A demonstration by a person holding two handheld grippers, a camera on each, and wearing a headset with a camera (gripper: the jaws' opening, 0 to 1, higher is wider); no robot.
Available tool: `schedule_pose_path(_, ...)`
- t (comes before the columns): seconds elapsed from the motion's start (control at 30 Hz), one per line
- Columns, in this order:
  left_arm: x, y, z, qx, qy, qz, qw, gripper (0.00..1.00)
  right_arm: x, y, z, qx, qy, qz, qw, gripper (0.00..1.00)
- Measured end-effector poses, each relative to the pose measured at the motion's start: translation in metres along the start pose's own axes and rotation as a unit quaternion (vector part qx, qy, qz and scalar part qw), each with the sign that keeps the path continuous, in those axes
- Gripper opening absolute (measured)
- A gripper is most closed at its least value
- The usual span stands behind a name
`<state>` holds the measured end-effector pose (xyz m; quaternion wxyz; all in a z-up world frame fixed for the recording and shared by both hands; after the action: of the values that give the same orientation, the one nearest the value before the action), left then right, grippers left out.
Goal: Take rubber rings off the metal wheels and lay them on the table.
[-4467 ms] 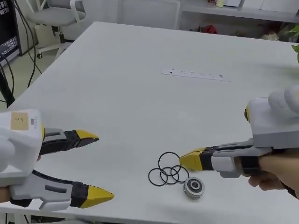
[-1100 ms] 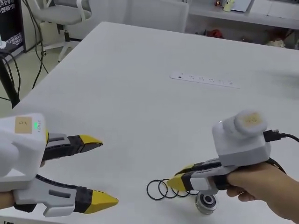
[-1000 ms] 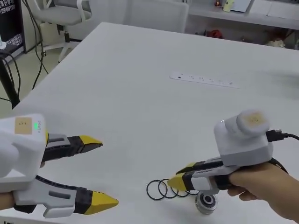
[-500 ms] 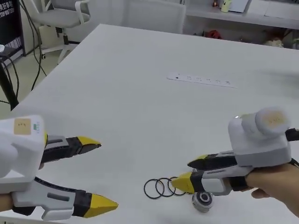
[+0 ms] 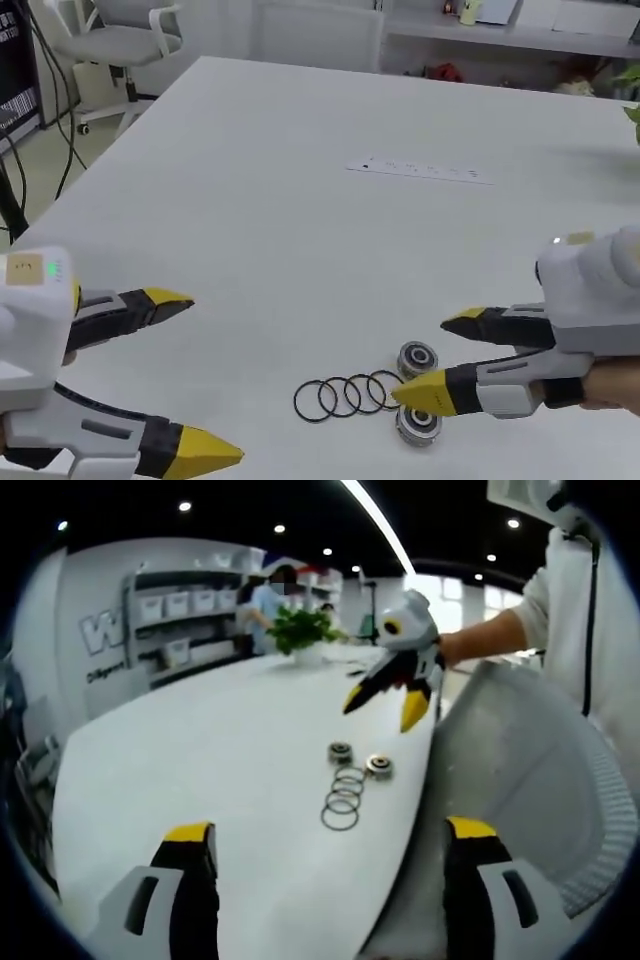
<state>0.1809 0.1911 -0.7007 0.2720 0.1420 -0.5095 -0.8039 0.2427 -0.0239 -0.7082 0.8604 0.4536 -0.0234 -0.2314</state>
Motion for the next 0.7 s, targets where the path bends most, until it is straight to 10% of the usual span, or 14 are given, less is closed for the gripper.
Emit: schedule_pose_path(0.7, 0.013, 0.007, -0.01, 0.013, 0.011, 0.018, 0.9997, 1.0, 0.015, -0.037, 0.057, 0.032, -0.026, 0.024, 0.9989, 1.0)
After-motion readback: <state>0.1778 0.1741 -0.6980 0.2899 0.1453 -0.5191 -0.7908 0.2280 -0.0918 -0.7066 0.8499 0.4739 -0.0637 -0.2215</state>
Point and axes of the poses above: the centre of the closed fingertips' face, and the gripper's own axes: z roughly backward along the fingers, x roughly to its right, y roughly out of its top, the point moved 4 cm from there along z, roughly backward along the fingers, and after that the axes turned 2 degrees about z, right-handed, at the moved point
